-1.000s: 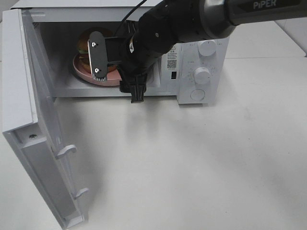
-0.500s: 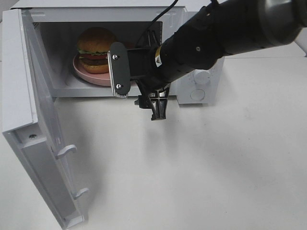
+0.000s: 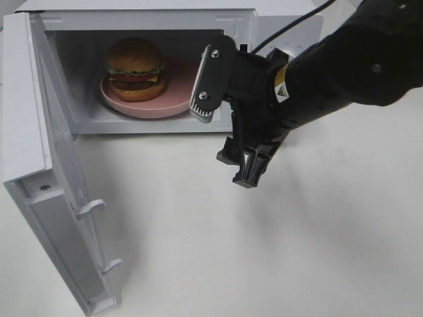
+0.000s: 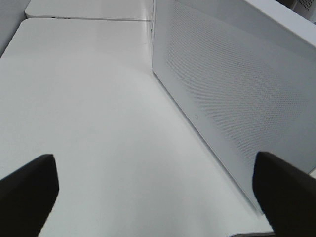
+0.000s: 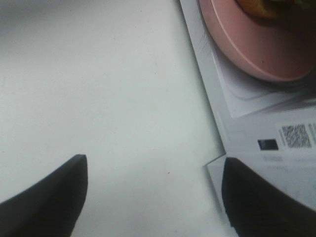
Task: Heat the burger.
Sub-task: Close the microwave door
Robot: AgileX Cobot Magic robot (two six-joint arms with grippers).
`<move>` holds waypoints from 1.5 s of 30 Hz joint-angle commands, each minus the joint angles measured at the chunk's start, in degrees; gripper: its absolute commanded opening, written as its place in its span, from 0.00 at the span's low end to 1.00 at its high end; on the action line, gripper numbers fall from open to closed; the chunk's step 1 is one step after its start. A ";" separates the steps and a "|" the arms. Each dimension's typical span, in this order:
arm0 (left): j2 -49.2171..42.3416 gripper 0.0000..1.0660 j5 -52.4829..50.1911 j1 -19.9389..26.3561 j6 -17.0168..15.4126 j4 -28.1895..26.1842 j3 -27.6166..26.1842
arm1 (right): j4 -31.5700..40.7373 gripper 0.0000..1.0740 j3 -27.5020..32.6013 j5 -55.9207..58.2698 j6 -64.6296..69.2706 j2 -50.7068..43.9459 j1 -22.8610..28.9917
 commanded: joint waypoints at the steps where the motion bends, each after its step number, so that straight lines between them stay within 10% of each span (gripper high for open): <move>1: -0.74 0.94 -0.74 -0.06 -0.06 -0.06 0.11 | 1.38 0.71 1.72 1.66 5.67 -2.69 -0.23; 35: -0.74 0.94 -0.74 -0.06 -0.06 -0.06 0.11 | 8.42 0.71 12.15 47.21 24.87 -42.91 -0.46; 45: -0.74 0.94 -0.74 -0.06 -0.06 -0.06 0.11 | 8.54 0.71 18.51 48.70 24.87 -58.79 -16.50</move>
